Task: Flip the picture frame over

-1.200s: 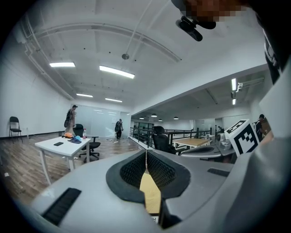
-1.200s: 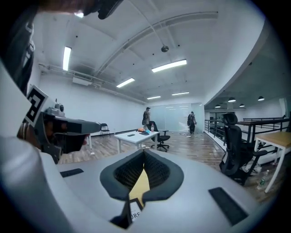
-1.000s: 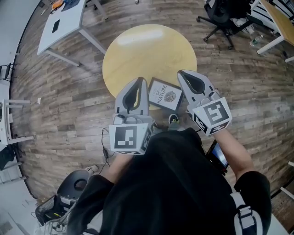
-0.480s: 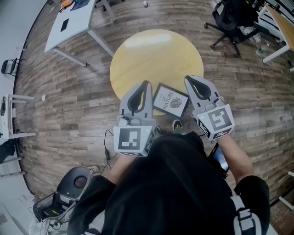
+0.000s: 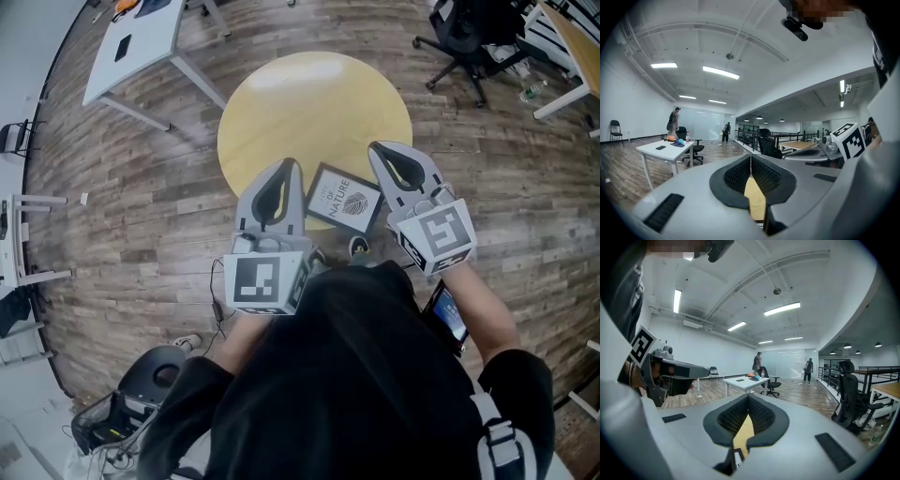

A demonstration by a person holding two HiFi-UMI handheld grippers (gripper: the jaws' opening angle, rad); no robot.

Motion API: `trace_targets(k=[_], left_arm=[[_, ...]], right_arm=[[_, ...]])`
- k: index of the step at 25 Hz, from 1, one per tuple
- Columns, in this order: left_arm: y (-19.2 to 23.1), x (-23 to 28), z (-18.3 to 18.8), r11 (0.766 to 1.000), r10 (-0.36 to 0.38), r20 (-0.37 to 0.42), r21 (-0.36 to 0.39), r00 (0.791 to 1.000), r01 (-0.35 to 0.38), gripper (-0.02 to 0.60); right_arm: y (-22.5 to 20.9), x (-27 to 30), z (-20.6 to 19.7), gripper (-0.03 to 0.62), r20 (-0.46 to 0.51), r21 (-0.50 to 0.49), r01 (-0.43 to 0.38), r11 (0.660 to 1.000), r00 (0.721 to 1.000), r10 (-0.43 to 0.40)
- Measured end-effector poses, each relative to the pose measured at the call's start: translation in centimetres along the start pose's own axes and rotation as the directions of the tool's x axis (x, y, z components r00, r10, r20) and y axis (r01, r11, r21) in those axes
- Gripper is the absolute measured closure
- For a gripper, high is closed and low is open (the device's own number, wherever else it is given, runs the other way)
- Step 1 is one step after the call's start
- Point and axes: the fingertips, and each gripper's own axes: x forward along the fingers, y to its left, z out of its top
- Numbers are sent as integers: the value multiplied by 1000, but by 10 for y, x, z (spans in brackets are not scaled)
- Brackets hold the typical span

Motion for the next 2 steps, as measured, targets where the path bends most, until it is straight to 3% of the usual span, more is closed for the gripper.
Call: trace_targets(k=[2], left_arm=[[0,2,-1,1000,3,-2,0,1000,-3,552]], right_arm=[[0,1,-1,577,-2,-7,-6,1000,1000,6]])
